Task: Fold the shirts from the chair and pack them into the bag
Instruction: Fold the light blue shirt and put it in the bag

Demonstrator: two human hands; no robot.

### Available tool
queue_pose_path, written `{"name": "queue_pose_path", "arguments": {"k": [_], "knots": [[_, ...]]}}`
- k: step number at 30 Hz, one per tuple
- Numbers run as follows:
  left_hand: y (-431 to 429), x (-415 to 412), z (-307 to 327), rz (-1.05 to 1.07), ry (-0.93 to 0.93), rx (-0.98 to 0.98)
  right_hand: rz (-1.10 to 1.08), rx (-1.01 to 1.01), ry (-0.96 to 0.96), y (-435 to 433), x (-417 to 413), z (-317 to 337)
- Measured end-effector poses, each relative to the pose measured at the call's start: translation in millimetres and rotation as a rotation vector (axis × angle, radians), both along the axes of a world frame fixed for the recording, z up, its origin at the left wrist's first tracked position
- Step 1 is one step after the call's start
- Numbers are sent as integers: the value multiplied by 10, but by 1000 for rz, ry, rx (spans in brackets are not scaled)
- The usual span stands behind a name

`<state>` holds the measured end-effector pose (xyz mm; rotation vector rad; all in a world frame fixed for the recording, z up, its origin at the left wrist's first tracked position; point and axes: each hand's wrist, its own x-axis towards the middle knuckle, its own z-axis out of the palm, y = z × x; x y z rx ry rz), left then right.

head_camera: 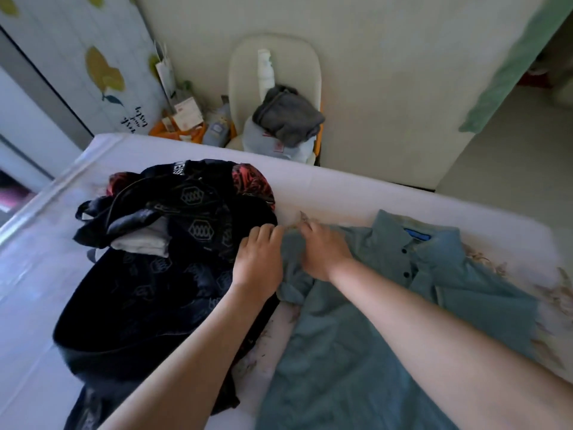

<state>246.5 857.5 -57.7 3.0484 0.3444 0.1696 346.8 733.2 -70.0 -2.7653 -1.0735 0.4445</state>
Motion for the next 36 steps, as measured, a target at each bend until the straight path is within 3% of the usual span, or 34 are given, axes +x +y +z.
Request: {"name": "queue_pose_path", "arguments": {"k": [3,7,12,17,19,21,23,26,28,30,33,35,36], "knots": [[84,5,94,53,-13,-105,109,60,207,352,108,98],[186,55,112,82,65,-227,157,-53,225,396,233,82],[94,199,120,31,310,-478,-60,294,337,-11,276,201],[-157,230,294,168,-3,-951,-456,687,332,-492,268,260],[-388,206,384,106,12,-1077,-565,699,376,-748,241,158],[-664,138,392,14,177,-1146,-586,461,363,-1068,235,-2],[-859,57,245,-22,287,-1093,-616,158,299,-1383,186,-134],[-921,-77,-88,-7,136,-811,-719,72,144,-1658,42,-236],[-920,-171,-275,-21,86,-704,-559,149,3,-1668,-89,-214],[-941,-243,-414,-78,199,-587,-296,221,-40,-1608,-205,-204],[-980,-268,-521,-157,293,-323,17,57,-69,-1526,-289,-319],[-964,-269,-527,-175,157,-328,39,-46,-124,-1522,-291,-406],[-948,-277,-532,-172,66,-380,21,-4,-156,-1527,-280,-428]]}}
